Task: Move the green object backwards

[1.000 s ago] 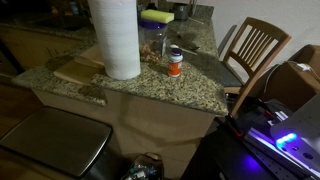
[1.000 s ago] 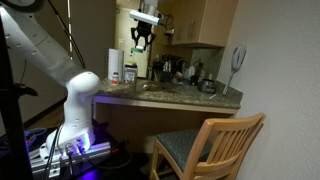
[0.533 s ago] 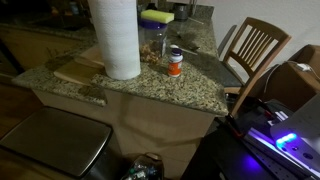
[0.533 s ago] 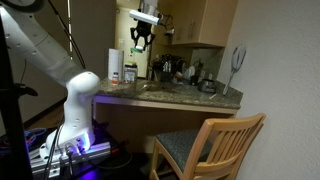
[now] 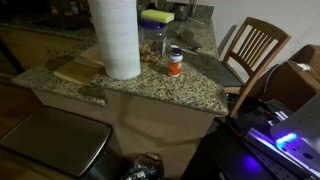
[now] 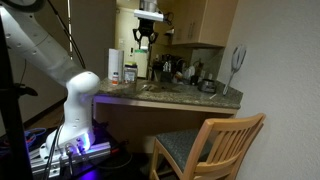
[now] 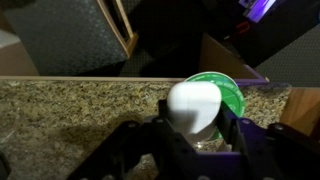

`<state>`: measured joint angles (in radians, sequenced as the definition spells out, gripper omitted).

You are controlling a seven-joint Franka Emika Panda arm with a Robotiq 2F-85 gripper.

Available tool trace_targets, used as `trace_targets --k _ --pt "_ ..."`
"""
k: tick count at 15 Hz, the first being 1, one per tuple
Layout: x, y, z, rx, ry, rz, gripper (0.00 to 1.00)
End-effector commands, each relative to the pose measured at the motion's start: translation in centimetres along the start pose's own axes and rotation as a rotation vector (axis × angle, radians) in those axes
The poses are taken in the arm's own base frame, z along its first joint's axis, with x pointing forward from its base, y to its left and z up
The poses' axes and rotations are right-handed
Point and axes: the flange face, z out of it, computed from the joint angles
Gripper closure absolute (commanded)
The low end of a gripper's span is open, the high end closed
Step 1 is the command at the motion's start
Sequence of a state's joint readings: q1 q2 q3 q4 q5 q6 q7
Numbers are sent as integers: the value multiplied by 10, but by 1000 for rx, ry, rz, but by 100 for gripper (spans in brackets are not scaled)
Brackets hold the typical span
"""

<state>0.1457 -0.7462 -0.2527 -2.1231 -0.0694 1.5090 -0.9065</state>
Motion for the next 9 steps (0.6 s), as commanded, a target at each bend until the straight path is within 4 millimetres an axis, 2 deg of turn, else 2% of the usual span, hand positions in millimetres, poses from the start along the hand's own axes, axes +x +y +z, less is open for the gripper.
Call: trace_targets --k 1,4,5,9 --pt "11 13 -8 -126 148 -9 76" --pt "25 22 -13 -217 311 19 76" --pt "24 20 -16 -180 234 7 51" --pt "28 23 -15 -207 285 15 51"
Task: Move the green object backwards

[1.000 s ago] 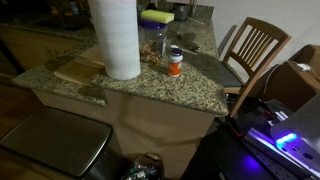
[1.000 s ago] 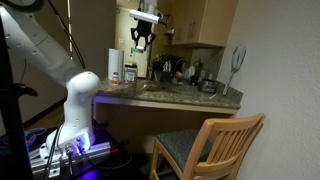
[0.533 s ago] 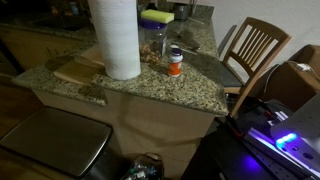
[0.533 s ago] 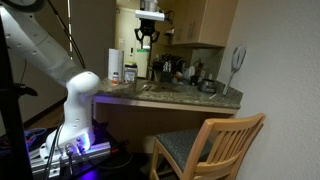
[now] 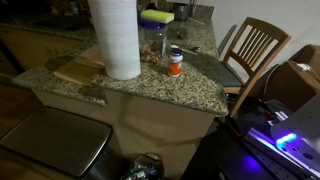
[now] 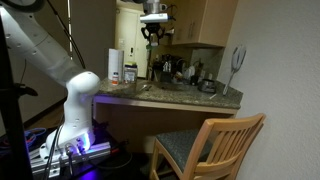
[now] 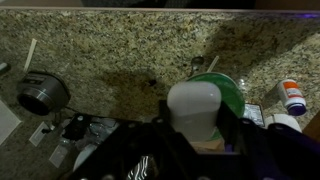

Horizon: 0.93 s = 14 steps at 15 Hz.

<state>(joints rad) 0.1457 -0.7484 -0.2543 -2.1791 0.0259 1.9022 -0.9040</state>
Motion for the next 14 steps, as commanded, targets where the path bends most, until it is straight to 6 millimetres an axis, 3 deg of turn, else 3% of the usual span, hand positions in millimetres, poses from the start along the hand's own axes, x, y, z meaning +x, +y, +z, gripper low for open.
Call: trace_targets --k 1,2,9,12,13,14 --pt "0 0 -1 0 0 0 51" --pt "0 0 -1 -1 1 0 76" --pt "7 9 -9 -112 69 -21 76" --pt "-3 -1 -4 41 -48 -61 76" --pt "68 -19 15 97 -75 -69 76" --pt "69 -36 30 158 -81 -83 76"
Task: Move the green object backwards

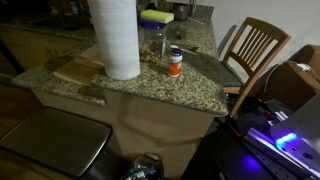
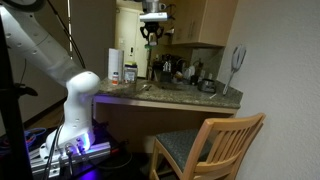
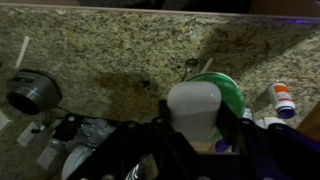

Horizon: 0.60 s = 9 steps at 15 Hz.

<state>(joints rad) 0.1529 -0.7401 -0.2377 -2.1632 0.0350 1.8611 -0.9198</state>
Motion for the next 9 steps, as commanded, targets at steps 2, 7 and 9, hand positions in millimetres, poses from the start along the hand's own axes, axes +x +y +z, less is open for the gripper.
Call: trace_targets --k 2,7,9 --pt "89 -48 41 235 -75 -85 76" --pt "101 -63 51 263 -89 -112 51" --pt "99 -58 60 291 -92 -108 76"
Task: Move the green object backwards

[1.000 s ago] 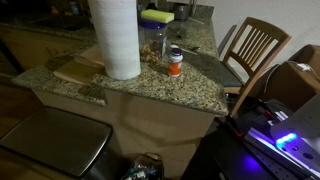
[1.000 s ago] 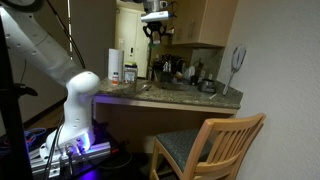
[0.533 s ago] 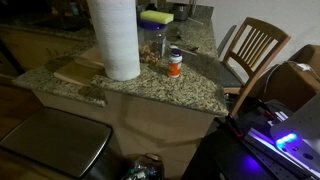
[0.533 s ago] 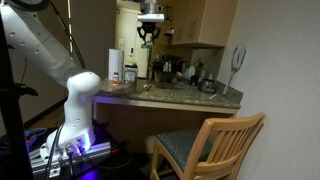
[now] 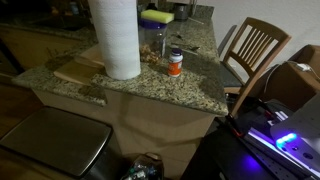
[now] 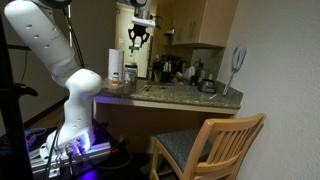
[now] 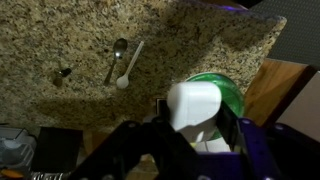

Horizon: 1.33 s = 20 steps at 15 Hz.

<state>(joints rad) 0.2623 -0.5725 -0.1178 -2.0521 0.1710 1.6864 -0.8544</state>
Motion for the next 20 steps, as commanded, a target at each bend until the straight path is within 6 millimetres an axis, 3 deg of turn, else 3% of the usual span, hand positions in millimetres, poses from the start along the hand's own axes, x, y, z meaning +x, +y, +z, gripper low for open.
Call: trace_targets --k 1,7,10,14,15,19,20 --pt "3 10 34 34 -52 18 76" --pt "14 -8 164 201 -261 7 76" --pt "18 -16 203 238 -300 12 76" --pt "24 -21 227 237 -287 22 76" --pt "24 -19 220 237 -308 4 51" --pt "25 -21 224 239 -305 7 51" --pt "25 -21 224 239 -305 7 76"
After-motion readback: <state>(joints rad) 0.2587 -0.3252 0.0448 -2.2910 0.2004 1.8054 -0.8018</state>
